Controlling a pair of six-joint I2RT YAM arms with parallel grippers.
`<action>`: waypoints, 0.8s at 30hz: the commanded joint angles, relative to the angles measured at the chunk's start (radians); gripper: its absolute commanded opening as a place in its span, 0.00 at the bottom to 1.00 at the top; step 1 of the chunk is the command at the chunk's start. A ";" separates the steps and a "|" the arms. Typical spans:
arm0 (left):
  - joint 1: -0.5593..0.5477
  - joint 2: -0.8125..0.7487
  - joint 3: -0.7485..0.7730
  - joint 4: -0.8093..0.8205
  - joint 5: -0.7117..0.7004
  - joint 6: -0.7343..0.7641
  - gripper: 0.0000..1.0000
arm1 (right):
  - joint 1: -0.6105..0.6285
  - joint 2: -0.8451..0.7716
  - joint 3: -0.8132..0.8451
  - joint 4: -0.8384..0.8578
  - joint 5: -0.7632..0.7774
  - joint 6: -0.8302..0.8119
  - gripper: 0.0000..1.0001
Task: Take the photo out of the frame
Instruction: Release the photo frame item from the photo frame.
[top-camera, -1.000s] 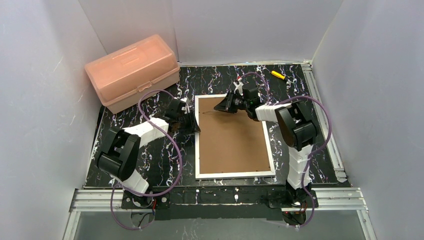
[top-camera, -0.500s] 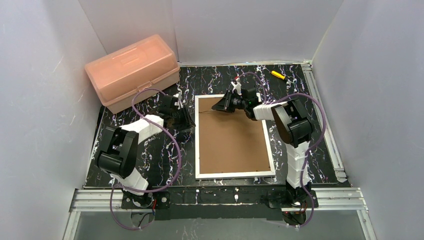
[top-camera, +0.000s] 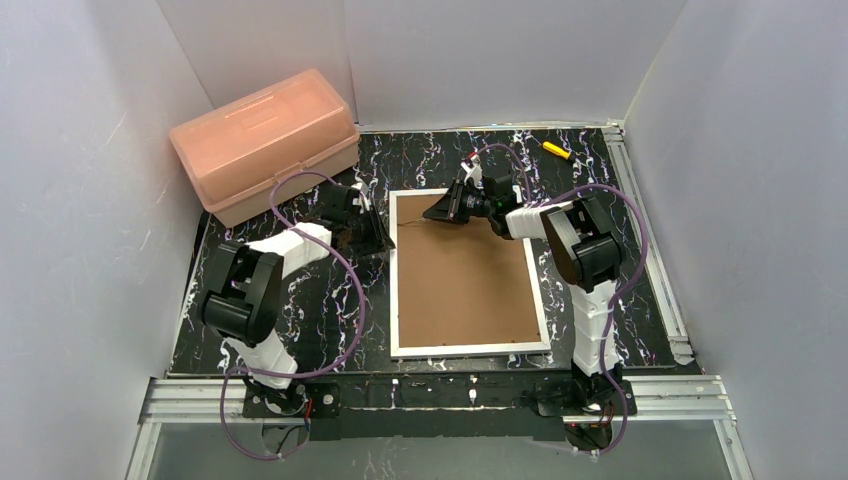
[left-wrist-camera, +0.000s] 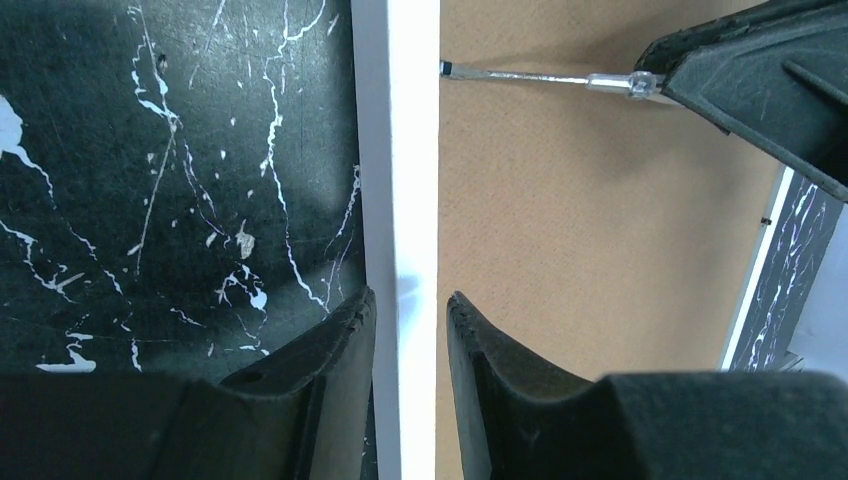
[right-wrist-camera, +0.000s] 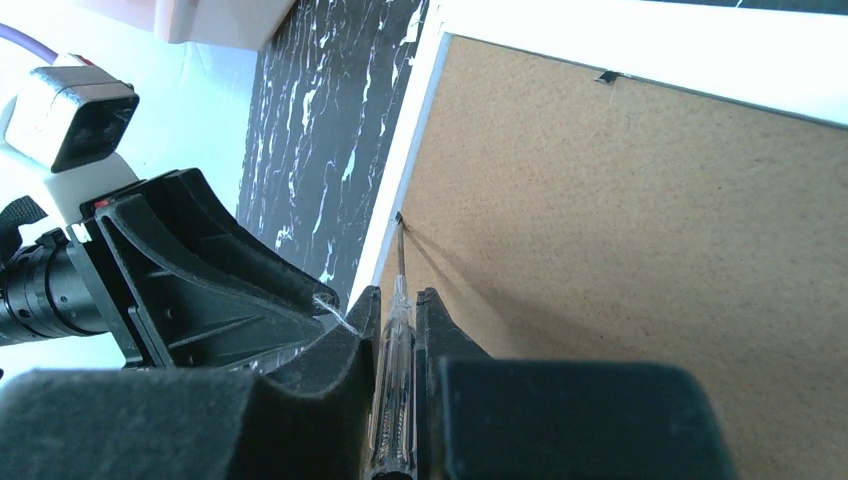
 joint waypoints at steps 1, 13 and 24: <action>0.007 0.005 0.036 -0.001 -0.026 -0.003 0.30 | 0.006 0.031 0.040 0.005 0.021 -0.027 0.01; 0.066 0.114 0.158 -0.010 -0.043 -0.052 0.23 | 0.006 0.057 0.055 0.006 0.018 -0.030 0.01; 0.066 0.285 0.275 -0.009 0.101 -0.044 0.10 | 0.010 0.075 0.064 0.027 0.009 -0.007 0.01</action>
